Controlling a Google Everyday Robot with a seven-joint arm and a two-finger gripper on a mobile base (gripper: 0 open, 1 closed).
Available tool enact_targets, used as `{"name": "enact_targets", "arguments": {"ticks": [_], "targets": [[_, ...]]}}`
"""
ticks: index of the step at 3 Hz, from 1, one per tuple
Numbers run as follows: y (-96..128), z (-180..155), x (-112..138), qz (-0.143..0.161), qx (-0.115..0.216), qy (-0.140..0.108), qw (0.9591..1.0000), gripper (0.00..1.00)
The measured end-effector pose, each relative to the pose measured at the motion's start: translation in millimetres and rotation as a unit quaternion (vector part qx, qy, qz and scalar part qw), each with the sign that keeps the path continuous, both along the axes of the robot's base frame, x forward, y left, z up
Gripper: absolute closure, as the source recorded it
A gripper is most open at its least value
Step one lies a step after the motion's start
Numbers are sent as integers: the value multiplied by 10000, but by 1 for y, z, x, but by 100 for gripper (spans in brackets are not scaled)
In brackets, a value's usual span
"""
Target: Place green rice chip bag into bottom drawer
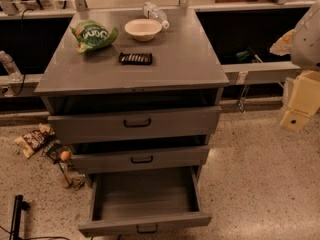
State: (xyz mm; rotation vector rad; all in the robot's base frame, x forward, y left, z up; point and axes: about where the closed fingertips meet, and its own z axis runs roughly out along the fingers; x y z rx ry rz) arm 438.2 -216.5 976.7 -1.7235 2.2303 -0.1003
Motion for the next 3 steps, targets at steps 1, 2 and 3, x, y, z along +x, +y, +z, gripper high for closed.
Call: {"name": "enact_targets", "arguments": {"ticks": [1, 2, 3], "targets": [[0, 0, 0, 0, 0, -1, 10000, 0], [4, -3, 19, -59, 399, -171, 9990, 0], [24, -4, 86, -29, 1508, -664, 9863, 0]]}}
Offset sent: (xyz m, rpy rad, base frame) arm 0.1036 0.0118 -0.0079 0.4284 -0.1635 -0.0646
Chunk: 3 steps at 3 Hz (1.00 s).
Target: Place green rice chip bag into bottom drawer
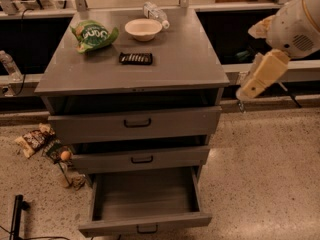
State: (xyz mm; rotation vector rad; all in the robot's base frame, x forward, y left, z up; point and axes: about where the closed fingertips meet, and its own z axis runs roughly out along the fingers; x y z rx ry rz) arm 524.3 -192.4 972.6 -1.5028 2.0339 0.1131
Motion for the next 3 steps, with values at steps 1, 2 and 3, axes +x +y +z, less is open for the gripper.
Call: {"name": "enact_targets", "arguments": {"ticks": [1, 2, 3], "targets": [[31, -2, 69, -27, 1012, -471, 9937, 0], [71, -20, 134, -263, 1717, -609, 9829, 0], [110, -21, 179, -527, 2246, -607, 9711, 0]]}}
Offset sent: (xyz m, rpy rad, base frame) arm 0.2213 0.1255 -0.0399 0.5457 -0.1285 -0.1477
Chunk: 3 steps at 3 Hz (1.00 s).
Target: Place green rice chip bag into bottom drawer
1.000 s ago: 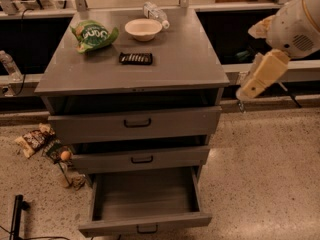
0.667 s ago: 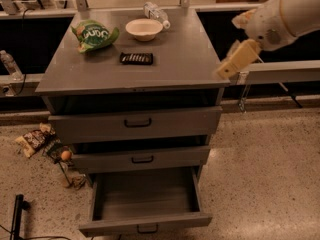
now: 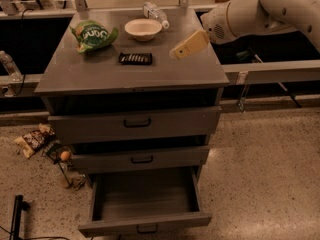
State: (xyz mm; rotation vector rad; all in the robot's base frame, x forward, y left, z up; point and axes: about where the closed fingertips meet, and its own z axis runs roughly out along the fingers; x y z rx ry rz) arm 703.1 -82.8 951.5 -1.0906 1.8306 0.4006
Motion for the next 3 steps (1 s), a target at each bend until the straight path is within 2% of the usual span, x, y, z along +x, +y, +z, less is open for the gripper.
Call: {"name": "enact_targets", "arguments": {"ticks": [1, 2, 3], "targets": [[0, 0, 0, 0, 0, 0, 10000, 0], [29, 2, 40, -169, 161, -167, 9996, 0], [67, 4, 91, -377, 353, -305, 9982, 0]]}}
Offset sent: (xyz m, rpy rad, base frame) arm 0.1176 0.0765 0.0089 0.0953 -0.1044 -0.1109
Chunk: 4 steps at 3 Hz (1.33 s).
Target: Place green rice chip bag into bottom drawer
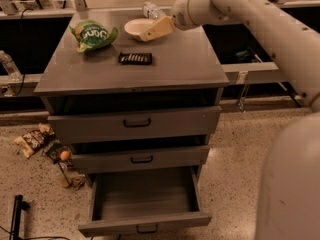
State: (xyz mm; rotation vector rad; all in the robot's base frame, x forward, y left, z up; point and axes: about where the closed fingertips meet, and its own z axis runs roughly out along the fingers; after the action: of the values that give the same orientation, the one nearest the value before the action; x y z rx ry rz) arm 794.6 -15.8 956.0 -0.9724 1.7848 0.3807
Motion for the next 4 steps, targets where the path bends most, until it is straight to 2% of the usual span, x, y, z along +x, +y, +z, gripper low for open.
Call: {"name": "enact_targets", "arguments": {"ticks": [1, 2, 3, 4], "targets": [[49, 2, 39, 24, 147, -60, 9999, 0], [104, -9, 61, 338, 186, -150, 9991, 0], [148, -17, 78, 661, 248, -272, 9971, 0], [191, -25, 95, 849, 194, -366, 9955, 0]]}}
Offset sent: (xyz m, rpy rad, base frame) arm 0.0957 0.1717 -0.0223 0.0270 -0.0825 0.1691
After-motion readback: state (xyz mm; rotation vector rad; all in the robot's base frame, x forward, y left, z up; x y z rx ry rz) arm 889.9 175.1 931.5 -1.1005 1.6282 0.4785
